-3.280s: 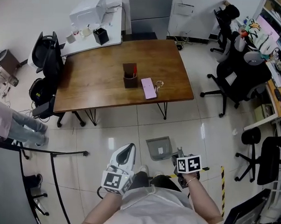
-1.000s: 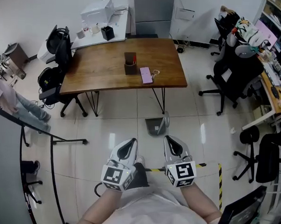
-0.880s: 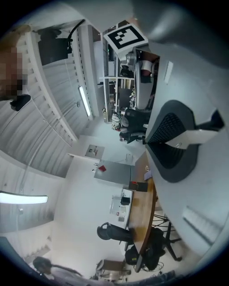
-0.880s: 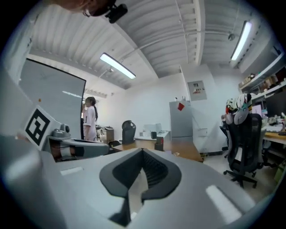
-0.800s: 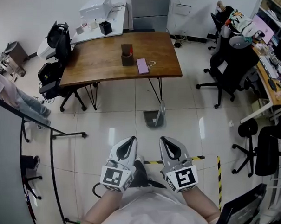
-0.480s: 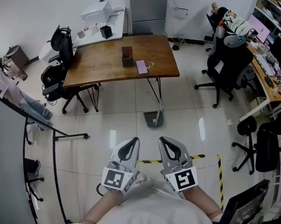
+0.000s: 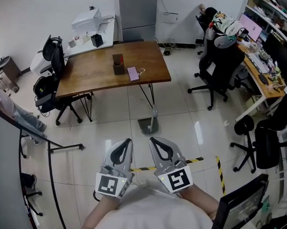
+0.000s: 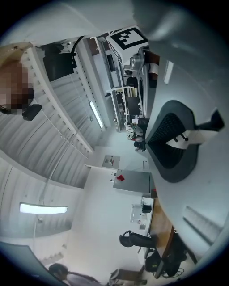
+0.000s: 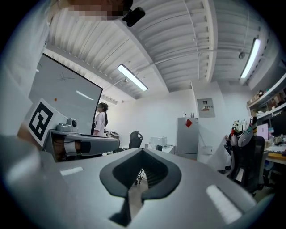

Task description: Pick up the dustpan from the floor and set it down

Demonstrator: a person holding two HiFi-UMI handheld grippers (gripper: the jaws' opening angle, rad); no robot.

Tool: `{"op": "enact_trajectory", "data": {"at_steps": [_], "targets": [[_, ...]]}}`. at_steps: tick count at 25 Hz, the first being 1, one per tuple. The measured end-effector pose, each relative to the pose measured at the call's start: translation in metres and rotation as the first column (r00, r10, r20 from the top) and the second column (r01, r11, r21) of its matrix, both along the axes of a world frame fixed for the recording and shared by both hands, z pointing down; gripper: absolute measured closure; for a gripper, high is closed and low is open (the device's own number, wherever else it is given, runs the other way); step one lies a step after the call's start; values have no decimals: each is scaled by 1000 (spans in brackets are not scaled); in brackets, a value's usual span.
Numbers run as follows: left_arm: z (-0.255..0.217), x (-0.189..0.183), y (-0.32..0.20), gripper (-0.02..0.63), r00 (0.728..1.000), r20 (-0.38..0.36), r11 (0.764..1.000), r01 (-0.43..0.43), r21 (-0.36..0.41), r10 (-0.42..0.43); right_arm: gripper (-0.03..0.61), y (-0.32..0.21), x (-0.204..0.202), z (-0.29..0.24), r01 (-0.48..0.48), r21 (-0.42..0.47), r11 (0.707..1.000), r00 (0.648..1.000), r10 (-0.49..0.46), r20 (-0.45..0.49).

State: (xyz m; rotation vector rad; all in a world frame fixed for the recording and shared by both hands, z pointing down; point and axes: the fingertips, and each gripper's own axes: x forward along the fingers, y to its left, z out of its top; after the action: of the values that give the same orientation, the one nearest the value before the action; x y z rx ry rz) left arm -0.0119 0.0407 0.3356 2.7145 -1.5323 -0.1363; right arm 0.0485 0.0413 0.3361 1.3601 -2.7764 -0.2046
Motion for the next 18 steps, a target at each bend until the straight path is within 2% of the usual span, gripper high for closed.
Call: {"op": "enact_trajectory", "data": {"at_steps": [12,18], "targets": [[-1,-3,4,600,1000,2,1000,21,8,-21,577,3,-2,-11,9,22,1000,999,-10,50],[-1,-7,6,600,1000,-7,1000,19,6,-19,577,4,-2,0,-16,-11,1000,1000,16,15]]}}
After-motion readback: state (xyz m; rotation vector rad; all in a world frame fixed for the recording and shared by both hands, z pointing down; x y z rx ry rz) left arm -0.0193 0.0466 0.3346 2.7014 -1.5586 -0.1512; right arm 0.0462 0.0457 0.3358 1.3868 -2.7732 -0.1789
